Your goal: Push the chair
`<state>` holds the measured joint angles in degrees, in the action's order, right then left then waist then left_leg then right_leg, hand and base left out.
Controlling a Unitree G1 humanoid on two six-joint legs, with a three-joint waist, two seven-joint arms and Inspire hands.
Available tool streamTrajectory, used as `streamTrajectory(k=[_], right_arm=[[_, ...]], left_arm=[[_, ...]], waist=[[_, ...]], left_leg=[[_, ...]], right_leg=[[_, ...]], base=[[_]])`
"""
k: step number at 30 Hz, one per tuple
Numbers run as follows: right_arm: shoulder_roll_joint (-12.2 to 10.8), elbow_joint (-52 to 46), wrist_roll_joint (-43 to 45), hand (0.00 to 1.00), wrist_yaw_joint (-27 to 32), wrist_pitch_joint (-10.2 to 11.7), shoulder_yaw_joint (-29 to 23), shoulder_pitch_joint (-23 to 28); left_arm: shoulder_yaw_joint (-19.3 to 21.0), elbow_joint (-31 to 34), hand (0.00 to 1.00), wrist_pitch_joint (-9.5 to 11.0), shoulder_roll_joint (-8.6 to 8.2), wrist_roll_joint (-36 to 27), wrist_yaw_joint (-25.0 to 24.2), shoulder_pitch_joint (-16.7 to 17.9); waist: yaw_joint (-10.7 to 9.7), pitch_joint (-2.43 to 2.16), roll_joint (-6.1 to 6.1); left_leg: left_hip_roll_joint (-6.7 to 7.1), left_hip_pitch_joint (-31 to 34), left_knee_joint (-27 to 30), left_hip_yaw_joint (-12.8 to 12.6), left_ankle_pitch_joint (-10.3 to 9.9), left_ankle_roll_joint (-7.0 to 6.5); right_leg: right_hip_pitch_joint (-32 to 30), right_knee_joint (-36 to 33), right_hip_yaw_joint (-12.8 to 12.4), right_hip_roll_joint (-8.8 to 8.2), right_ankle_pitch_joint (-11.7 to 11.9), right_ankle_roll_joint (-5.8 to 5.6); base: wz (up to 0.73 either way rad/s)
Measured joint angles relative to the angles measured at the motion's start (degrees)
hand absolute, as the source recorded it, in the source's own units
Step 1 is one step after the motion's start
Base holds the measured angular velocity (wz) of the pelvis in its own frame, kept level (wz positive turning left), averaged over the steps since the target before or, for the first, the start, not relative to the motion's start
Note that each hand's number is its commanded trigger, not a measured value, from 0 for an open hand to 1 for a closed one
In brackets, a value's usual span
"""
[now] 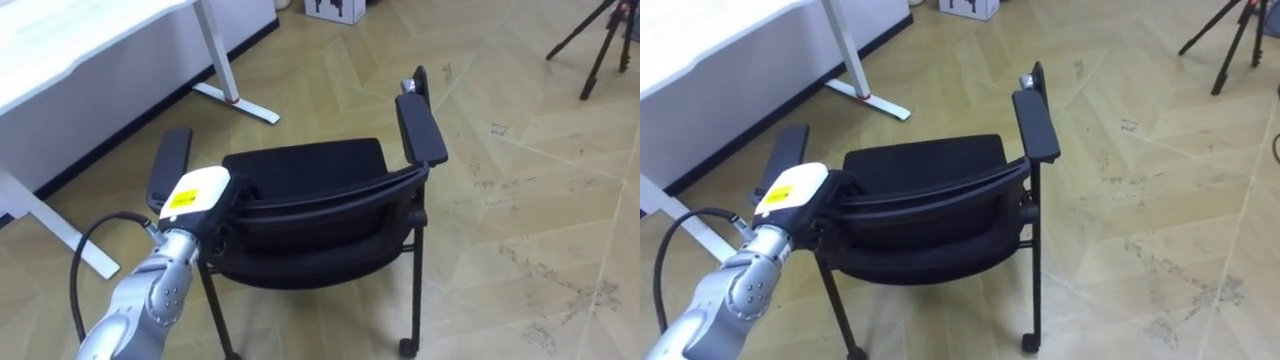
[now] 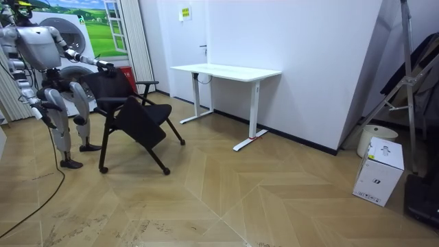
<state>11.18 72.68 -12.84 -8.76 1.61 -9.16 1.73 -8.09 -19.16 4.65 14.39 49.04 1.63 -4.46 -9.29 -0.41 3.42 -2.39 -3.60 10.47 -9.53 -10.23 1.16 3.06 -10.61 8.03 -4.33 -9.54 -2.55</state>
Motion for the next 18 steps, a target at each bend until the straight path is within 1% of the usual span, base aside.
streamTrajectory(k=[2, 4, 11, 13, 15, 18], right_arm=[[0.0, -0.4, 0.0, 0.0, 0.2, 0.0, 0.0, 0.1], [0.0, -0.9, 0.0, 0.0, 0.5, 0.1, 0.0, 0.1], [0.0, -2.4, 1.4, 0.0, 0.8, 0.5, 0.0, -0.4], [-0.1, -3.4, 2.1, 0.0, 1.6, 0.5, 0.0, -0.4], [0.0, -4.2, 3.6, 0.0, 3.2, 1.3, -0.1, -1.0], [0.0, -6.8, 6.8, 0.0, 5.6, 1.9, -1.0, -1.4]], left_arm=[[0.0, 0.1, 1.0, -0.1, -0.08, 0.1, 0.6, 0.1], [0.0, 0.1, 1.0, 0.7, 0.19, 0.3, 1.0, 0.3], [0.0, -0.1, 1.0, 1.7, 0.29, 0.3, 2.3, 0.5], [0.0, -0.1, 1.0, 2.0, 0.33, 0.3, 2.8, 0.7], [0.0, 0.1, 1.0, 2.3, 0.56, 0.3, 2.9, 0.8], [0.0, 0.8, 1.0, 2.5, 0.75, 0.5, 2.8, 0.9]], waist=[[-0.1, 0.0, 0.0], [0.0, 0.02, 0.05], [0.0, 0.05, 0.08], [0.1, 0.08, 0.02], [0.1, 0.15, -0.08], [0.2, 0.37, -0.42]], left_leg=[[0.01, 0.0, -0.2, 0.0, 0.0, 0.0], [0.01, 0.0, -0.4, 0.0, 0.0, 0.0], [0.01, 0.1, -0.7, -0.1, 0.0, 0.0], [0.02, 0.1, -0.8, -0.1, 0.0, 0.0], [0.01, 0.2, -0.7, -0.1, 0.0, 0.0], [0.02, 0.3, -0.7, 0.0, 0.0, 0.0]], right_leg=[[0.0, 0.1, 0.0, 0.01, 0.0, 0.0], [0.0, 0.2, 0.0, 0.01, 0.0, 0.0], [-0.1, 0.2, 0.0, 0.01, 0.0, -0.03], [-0.1, 0.0, -0.1, 0.01, -0.1, -0.03], [-0.1, 0.0, 0.0, 0.01, -0.1, -0.01], [-0.2, 0.0, 0.0, 0.01, -0.2, -0.02]], base=[[0.0], [0.0], [0.0], [0.0], [0.0], [0.0]])
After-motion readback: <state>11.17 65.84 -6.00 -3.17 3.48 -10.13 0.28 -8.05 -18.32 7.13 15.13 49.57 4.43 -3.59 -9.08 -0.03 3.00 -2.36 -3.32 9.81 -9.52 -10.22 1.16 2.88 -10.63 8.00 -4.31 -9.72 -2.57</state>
